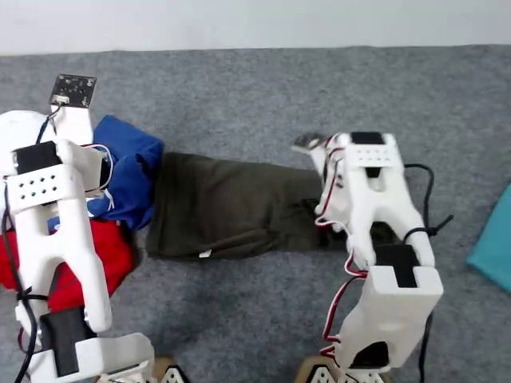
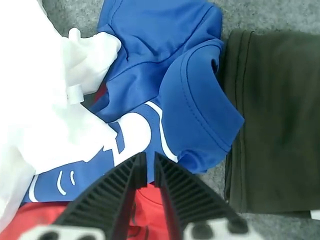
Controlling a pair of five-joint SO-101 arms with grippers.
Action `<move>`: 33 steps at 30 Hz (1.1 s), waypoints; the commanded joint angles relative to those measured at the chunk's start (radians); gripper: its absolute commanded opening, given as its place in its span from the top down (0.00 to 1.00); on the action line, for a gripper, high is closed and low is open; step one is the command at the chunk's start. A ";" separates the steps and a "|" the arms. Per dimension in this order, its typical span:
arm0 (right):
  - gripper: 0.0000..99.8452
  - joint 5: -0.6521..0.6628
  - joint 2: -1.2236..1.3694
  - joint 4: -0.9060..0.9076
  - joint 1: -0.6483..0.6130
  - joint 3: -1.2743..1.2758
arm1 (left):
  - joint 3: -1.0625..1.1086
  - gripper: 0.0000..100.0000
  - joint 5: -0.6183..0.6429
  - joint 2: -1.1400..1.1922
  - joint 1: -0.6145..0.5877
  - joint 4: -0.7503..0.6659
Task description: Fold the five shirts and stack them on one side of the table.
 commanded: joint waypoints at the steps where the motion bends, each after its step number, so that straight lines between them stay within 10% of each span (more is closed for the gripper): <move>1: 0.99 0.032 -0.004 0.025 0.030 -0.112 | -0.008 0.96 0.002 -0.051 -0.002 -0.012; 24: 0.99 0.049 0.315 -0.024 0.047 -0.586 | 0.035 0.96 0.002 -0.057 0.000 -0.009; 33: 0.83 0.032 0.378 0.117 0.165 -0.799 | 0.036 0.96 -0.003 -0.058 -0.002 0.005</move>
